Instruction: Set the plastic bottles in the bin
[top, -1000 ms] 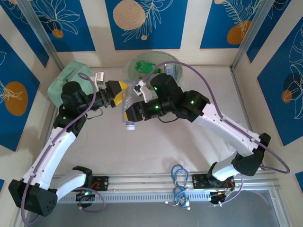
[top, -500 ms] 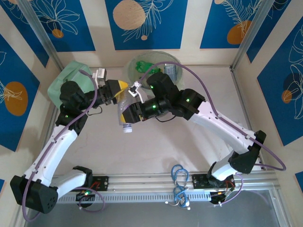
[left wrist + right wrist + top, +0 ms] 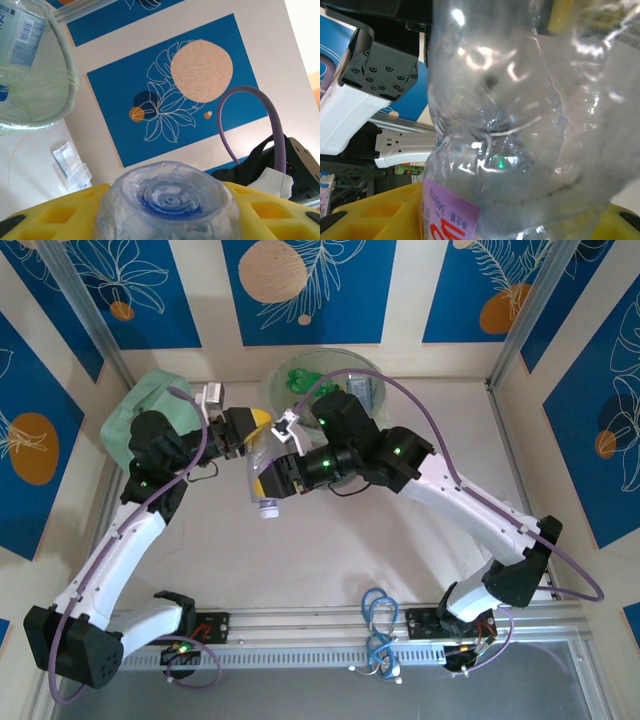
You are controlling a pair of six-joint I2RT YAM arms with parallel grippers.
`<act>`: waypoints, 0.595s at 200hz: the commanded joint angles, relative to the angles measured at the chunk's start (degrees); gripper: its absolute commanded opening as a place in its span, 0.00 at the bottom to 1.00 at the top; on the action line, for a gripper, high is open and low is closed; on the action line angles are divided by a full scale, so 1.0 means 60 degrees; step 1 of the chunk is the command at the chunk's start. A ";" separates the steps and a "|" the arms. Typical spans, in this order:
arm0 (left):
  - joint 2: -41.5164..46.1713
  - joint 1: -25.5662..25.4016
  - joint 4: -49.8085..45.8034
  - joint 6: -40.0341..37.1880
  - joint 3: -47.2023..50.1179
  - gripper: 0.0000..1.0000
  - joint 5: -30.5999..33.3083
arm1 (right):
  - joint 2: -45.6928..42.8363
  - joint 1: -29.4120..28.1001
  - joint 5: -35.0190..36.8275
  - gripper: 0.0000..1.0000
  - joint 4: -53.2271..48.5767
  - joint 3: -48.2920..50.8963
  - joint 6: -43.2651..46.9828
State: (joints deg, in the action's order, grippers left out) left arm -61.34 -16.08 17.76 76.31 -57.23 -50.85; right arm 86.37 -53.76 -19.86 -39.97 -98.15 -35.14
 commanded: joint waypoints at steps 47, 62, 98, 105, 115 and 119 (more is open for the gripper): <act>0.0995 0.0353 0.0146 0.0499 0.0670 0.53 0.3618 | -0.0989 0.0335 0.0570 0.96 0.0758 0.0609 -0.0973; 0.1378 0.0474 0.0500 0.1032 0.0920 0.56 0.4902 | -0.1330 0.0475 0.0621 0.98 0.1454 0.1148 -0.1695; 0.1468 0.0501 0.2069 0.2134 0.1335 0.59 0.6606 | -0.2020 0.0638 0.0528 0.95 0.3736 0.2745 -0.3504; 0.1418 0.0508 0.2311 0.2222 0.1357 0.59 0.6746 | -0.2081 0.0639 0.0499 0.92 0.4149 0.2983 -0.3781; 0.1405 0.0498 0.2524 0.2348 0.1405 0.59 0.6937 | -0.2146 0.0639 0.0504 0.88 0.4677 0.3290 -0.4119; 0.1405 0.0499 0.2591 0.2384 0.1433 0.59 0.7013 | -0.2164 0.0650 0.0490 0.86 0.4894 0.3363 -0.4209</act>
State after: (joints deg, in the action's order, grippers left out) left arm -52.86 -13.72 25.39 86.78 -49.74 -16.16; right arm 74.39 -49.95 -16.53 -22.00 -81.58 -52.45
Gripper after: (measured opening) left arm 0.591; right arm 0.907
